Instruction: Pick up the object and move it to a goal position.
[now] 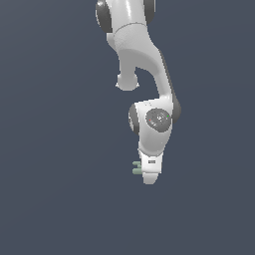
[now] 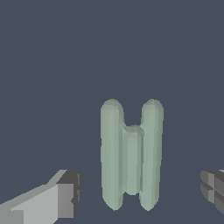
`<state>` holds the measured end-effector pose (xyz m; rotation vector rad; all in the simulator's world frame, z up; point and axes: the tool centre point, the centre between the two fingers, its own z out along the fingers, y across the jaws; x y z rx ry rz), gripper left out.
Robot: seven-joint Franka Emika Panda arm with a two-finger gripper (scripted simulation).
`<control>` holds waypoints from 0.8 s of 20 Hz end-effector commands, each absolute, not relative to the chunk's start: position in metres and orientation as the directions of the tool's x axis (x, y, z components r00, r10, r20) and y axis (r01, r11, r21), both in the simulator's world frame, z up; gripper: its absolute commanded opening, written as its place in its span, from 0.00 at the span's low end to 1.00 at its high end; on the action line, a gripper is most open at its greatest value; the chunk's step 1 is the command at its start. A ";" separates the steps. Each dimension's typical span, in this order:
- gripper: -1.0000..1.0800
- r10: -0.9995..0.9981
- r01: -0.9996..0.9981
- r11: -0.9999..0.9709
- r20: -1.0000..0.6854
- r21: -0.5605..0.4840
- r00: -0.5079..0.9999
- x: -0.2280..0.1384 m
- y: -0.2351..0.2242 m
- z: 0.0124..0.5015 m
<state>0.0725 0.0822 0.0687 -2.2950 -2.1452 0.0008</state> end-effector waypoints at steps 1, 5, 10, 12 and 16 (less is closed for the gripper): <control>0.96 0.998 0.998 -0.067 0.000 0.000 0.067 0.072 0.082 0.069; 0.96 0.998 0.998 -0.067 0.000 0.000 0.067 0.072 0.082 0.063; 0.96 0.998 0.998 -0.064 0.000 0.000 0.064 0.072 0.082 0.039; 0.96 0.998 0.998 -0.063 0.000 0.000 0.063 0.071 0.082 0.029; 0.96 0.998 0.998 -0.062 0.000 0.000 0.062 0.072 0.083 0.019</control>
